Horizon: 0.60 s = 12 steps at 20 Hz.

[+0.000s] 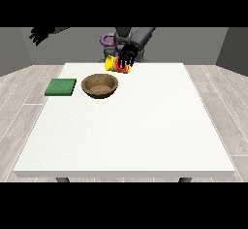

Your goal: Pick the cup and pour the ball into the bowl, then pick the bowl and place it on the pad

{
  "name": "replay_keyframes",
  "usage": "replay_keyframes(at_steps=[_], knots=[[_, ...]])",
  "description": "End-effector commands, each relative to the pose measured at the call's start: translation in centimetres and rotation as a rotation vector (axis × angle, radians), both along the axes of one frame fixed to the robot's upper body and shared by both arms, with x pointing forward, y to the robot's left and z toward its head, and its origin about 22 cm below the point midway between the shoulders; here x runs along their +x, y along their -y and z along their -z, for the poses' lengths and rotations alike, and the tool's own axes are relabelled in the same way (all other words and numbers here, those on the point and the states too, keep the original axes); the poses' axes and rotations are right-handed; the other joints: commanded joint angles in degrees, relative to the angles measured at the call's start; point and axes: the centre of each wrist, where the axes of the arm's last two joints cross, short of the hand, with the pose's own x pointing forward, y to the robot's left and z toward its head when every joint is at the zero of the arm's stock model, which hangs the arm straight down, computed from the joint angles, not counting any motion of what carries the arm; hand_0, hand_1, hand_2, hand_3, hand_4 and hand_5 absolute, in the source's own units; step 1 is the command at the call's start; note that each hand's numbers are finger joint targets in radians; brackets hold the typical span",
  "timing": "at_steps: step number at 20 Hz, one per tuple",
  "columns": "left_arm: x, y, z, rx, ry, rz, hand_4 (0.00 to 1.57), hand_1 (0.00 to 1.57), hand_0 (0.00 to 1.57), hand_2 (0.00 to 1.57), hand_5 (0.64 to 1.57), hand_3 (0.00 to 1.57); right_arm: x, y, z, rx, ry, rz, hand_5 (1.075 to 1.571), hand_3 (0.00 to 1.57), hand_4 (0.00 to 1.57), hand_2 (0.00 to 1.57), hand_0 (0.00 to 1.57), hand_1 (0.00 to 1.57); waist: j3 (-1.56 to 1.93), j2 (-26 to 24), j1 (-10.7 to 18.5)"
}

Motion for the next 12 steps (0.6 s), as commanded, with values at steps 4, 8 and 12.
replay_keyframes(at_steps=[4, 8, 12], knots=[[1.0, 4.0, -3.4, 0.371, 0.116, -0.017, 1.26, 1.46, 1.46, 1.57, 1.557, 1.57, 2.0, -1.2, 0.3, -0.006, -0.006, 0.003, 1.556, 0.18, 0.69, 0.00, 0.00, 0.00, -0.02, 0.21, 1.06], [1.0, 5.1, -4.2, 0.548, 0.144, -0.035, 1.04, 1.40, 1.40, 1.57, 1.571, 1.57, 2.8, -3.9, 1.2, -0.003, 0.014, -0.033, 1.554, 0.26, 0.69, 0.00, 0.00, 0.00, -0.06, 0.02, -1.56], [0.4, 7.0, -5.9, 0.647, 0.105, -0.004, 1.02, 0.41, 0.41, 1.34, 1.571, 1.55, 3.6, -4.4, 1.1, -0.004, 0.008, -0.048, 1.553, 0.33, 0.69, 0.00, 0.00, 0.00, -0.11, 0.03, -2.92]])
